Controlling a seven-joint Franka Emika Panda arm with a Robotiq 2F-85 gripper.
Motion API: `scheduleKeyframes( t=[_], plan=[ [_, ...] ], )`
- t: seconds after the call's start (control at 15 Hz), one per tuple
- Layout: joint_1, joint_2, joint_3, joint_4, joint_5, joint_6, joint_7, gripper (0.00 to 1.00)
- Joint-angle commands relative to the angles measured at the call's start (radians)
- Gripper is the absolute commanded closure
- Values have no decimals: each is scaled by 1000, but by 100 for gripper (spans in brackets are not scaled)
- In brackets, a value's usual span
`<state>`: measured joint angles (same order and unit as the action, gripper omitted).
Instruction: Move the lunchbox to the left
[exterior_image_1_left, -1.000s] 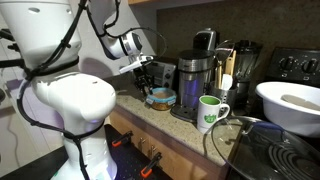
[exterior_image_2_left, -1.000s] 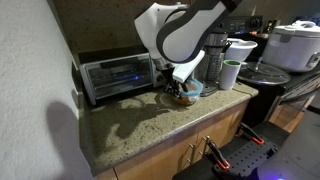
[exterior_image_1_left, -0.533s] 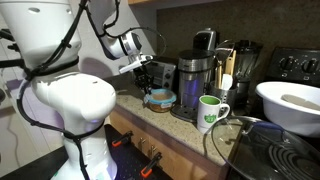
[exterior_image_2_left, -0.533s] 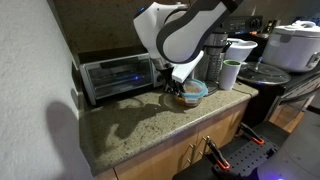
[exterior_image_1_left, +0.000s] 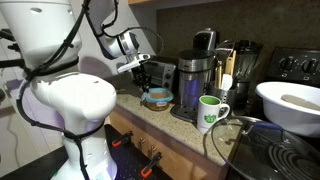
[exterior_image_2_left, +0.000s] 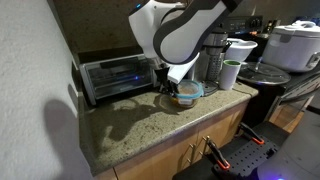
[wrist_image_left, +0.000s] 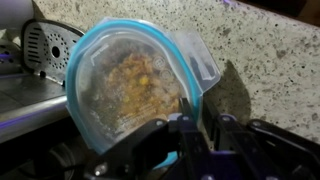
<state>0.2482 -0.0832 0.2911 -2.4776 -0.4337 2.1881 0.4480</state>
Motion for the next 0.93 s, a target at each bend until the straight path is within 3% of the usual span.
scheduleKeyframes(
  t=[0.0,0.27,0.87],
  plan=[
    [13,25,21,44,-11,47,17,96],
    [33,41,23,65,63,115,-57,96],
    [66,41,21,102,501,118,-422,96]
  ],
)
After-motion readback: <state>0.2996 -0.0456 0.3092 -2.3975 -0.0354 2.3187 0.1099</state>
